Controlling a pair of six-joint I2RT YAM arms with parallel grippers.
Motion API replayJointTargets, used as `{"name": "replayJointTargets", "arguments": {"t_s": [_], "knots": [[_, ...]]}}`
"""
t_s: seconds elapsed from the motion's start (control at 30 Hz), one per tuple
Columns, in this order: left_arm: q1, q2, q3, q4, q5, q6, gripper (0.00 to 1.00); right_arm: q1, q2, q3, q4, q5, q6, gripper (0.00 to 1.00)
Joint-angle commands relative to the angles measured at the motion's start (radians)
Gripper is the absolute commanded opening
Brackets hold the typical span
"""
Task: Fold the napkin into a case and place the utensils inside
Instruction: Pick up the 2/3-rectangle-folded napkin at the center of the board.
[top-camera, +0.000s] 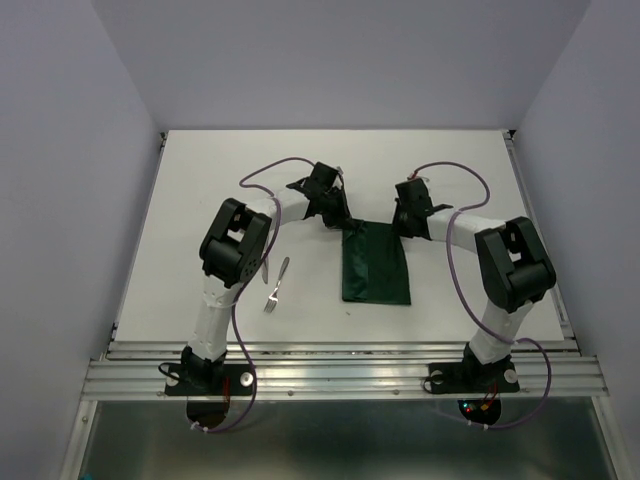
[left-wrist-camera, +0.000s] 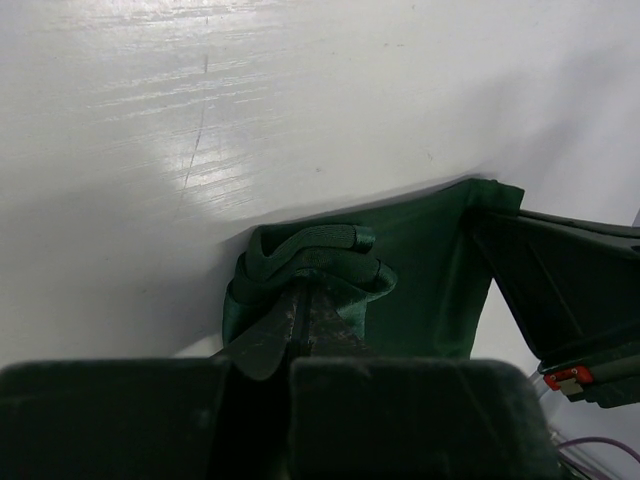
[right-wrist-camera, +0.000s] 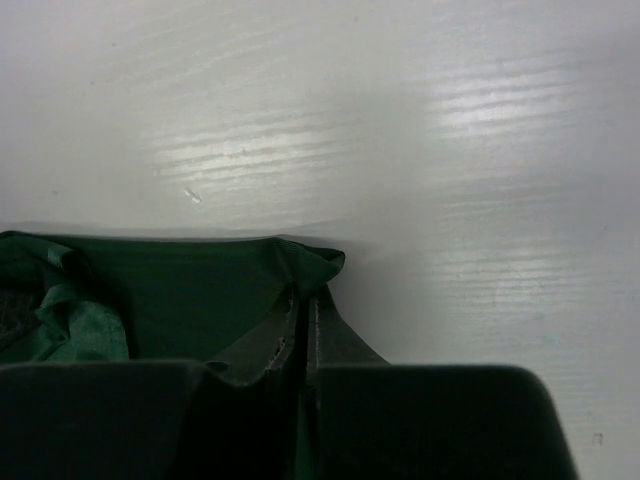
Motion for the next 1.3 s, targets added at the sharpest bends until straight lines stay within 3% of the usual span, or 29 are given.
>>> {"name": "replayJointTargets", "arguments": {"t_s": [0.0, 0.37, 0.9, 1.0, 1.03, 1.07, 1.1, 1.27], "knots": [[0.006, -0.032, -0.039, -0.09, -0.053, 0.022, 0.0, 0.033, -0.048, -0.037, -0.147, 0.065, 0.009, 0.01], [0.005, -0.027, -0.047, -0.079, -0.047, 0.016, 0.0, 0.127, -0.148, -0.022, -0.18, 0.082, 0.064, 0.01], [0.005, -0.036, -0.079, -0.063, -0.046, 0.016, 0.0, 0.228, -0.111, 0.058, -0.224, 0.18, 0.161, 0.01], [0.005, -0.044, -0.09, -0.064, -0.052, 0.016, 0.0, 0.228, -0.11, 0.038, -0.256, 0.263, 0.178, 0.34], [0.005, -0.047, -0.093, -0.064, -0.055, 0.016, 0.0, 0.219, -0.114, 0.021, -0.27, 0.28, 0.185, 0.54], [0.005, -0.049, -0.095, -0.064, -0.055, 0.014, 0.0, 0.219, -0.117, 0.01, -0.273, 0.28, 0.187, 0.54], [0.005, -0.053, -0.098, -0.064, -0.058, 0.013, 0.0, 0.207, -0.125, 0.0, -0.273, 0.277, 0.188, 0.67], [0.005, -0.056, -0.102, -0.066, -0.066, 0.003, 0.0, 0.175, -0.174, -0.056, -0.27, 0.231, 0.21, 0.7]]}}
